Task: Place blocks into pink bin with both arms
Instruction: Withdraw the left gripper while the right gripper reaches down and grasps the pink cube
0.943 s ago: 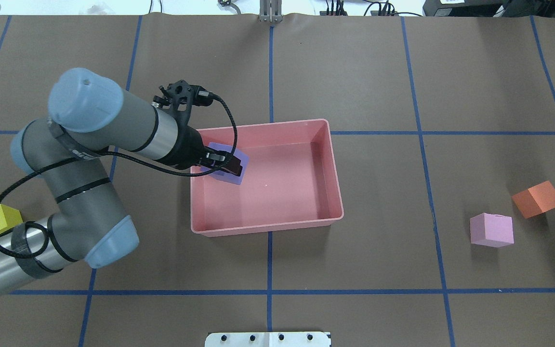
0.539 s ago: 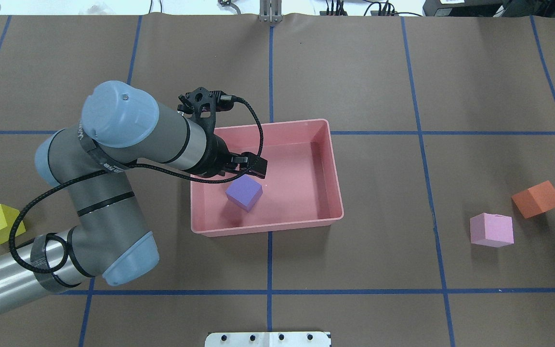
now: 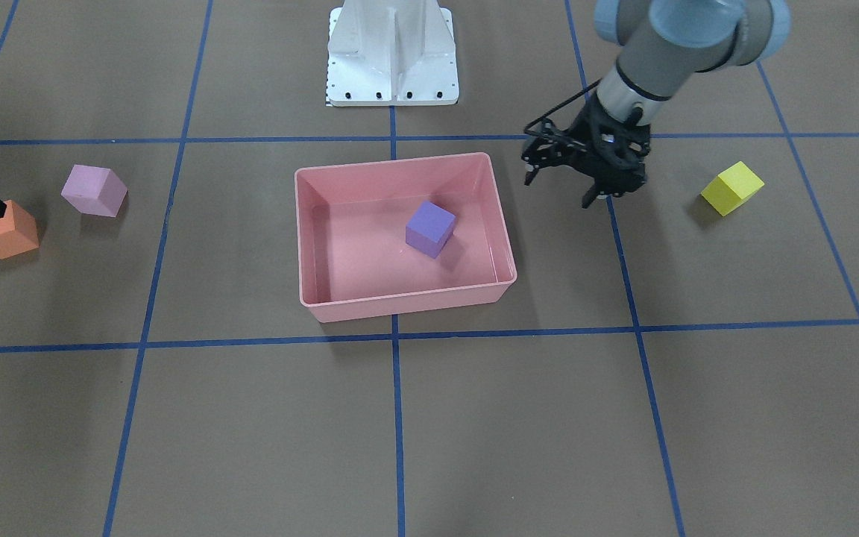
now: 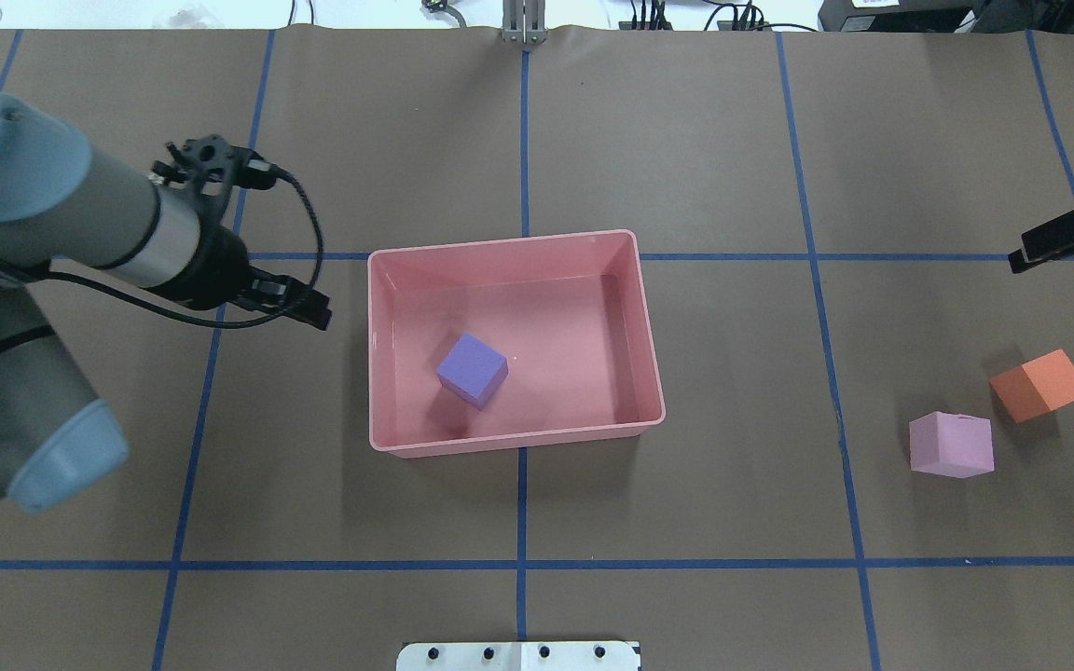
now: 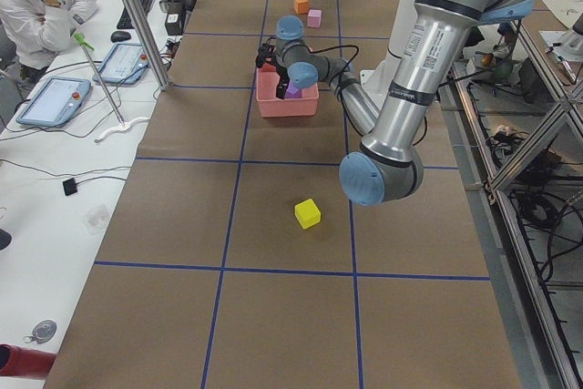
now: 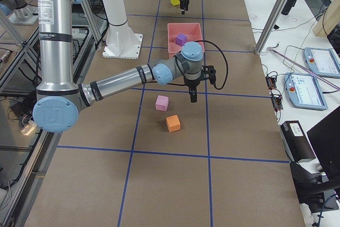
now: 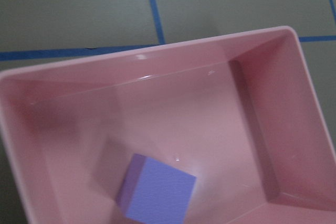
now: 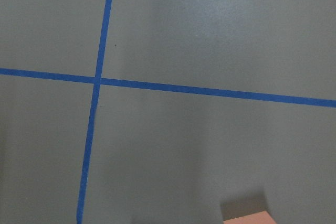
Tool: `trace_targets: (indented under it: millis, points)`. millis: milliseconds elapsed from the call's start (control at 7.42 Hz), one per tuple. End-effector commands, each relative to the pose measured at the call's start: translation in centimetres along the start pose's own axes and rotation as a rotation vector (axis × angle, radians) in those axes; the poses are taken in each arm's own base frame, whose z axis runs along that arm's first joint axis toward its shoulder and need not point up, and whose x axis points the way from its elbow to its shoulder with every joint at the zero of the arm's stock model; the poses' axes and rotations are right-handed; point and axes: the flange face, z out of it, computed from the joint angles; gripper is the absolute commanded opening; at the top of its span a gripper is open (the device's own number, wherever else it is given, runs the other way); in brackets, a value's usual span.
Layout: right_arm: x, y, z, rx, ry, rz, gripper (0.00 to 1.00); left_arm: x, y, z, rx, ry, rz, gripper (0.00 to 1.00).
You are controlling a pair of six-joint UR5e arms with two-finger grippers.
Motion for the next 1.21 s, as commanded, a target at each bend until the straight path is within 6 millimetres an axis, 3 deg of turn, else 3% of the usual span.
trace_targets:
  millis: [0, 135, 269, 404, 539, 674, 808, 1078]
  points:
    - [-4.5, 2.4, 2.0, -0.014, 0.025, 0.105, 1.00, -17.4, 3.5, -5.5, -0.037, -0.098, 0.140, 1.00]
    - [-5.8, 4.0, 3.4, -0.007, 0.060, 0.114, 1.00, -23.8, 4.5, -7.1, -0.051, -0.107, 0.201, 1.00]
    - [-6.1, 5.7, 4.7, 0.033, 0.058, 0.109, 1.00, -28.5, 4.7, -8.6, -0.046, -0.111, 0.215, 1.00]
    - [-4.7, 7.9, 5.7, 0.054, 0.044, 0.105, 1.00, -31.6, 5.0, -9.7, -0.039, -0.134, 0.239, 1.00]
    - [-4.8, 9.7, 6.9, 0.061, 0.044, 0.128, 1.00, -32.7, 5.2, -9.8, -0.042, -0.140, 0.232, 1.00]
    - [-6.8, 11.9, 9.7, 0.087, 0.075, 0.145, 1.00, -32.7, 5.2, -9.9, -0.041, -0.138, 0.231, 1.00]
    - [-7.4, 13.8, 11.3, 0.110, 0.104, 0.139, 1.00, -32.7, 5.3, -9.8, -0.043, -0.138, 0.231, 1.00]
    - [-4.5, 16.5, 11.6, 0.114, 0.122, 0.135, 0.99, -32.5, 5.3, -9.8, -0.041, -0.136, 0.230, 1.00]
